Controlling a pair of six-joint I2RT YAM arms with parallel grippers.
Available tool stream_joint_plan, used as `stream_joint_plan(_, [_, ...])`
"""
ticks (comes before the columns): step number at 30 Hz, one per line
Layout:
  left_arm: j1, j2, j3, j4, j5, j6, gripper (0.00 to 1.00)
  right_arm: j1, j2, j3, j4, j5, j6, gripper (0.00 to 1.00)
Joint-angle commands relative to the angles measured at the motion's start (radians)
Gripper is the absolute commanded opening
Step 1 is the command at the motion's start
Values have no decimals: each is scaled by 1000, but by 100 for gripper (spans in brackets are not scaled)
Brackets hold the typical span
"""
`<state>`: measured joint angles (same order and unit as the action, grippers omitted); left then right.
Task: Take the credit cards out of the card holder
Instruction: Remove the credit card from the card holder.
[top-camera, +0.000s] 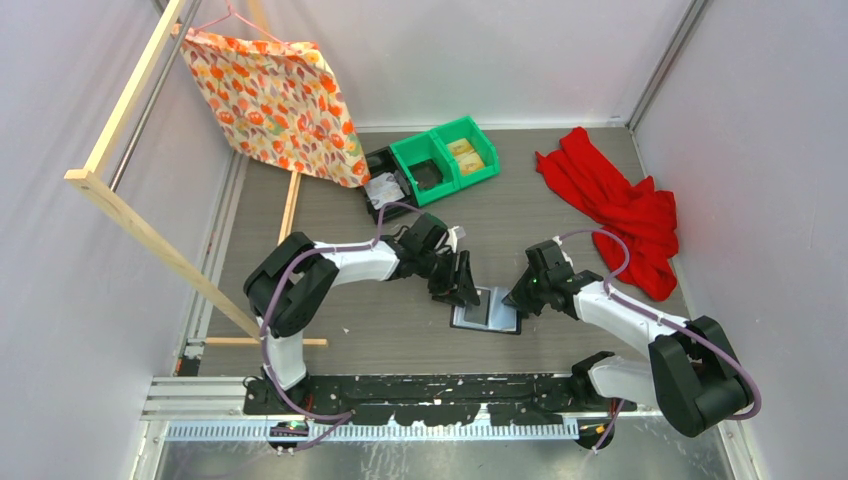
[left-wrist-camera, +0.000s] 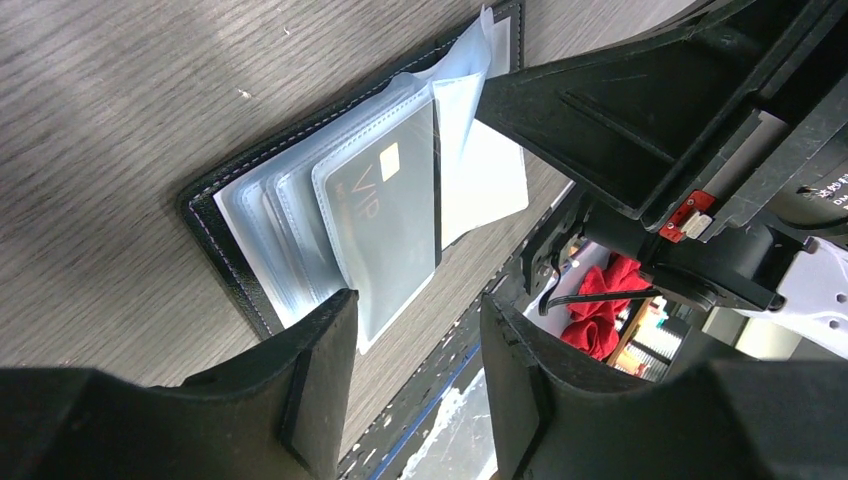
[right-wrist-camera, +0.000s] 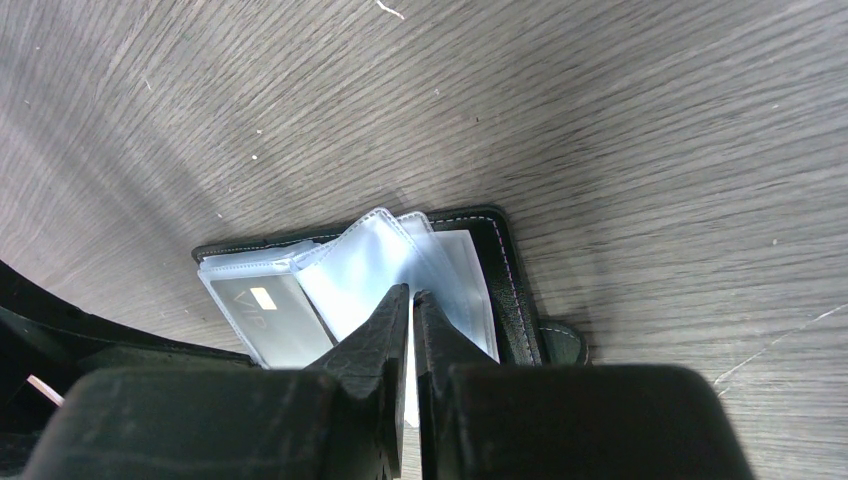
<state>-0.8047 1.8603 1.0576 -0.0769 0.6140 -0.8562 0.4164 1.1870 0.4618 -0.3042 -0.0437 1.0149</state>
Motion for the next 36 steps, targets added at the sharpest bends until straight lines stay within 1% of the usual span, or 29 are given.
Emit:
stream_joint_plan(1, [2,-12,10,38,-6,9,49,-8,31,-28,-44,57,-34,11])
stream_joint_plan(6, [2,-15,16,14,-43,18,49,-9,36,-28,-42,58,-35,11])
stream_joint_plan(10, [1,-19,40,-57,-83,56,52,-10,37,-28,-38,57,-34,11])
stream_joint_plan(14, [1,-23,45,-85,-99,75,53,-9,37,-29,-38,57,-33,11])
stream_joint_plan(30, [-19,-10,23,50,-30,-7,45,-9,38,-32,-35,57,-32,11])
stream_joint_plan(36, [-20,-5,21,56,-30,-13,34,-11,34,-32,-36,57,-32,11])
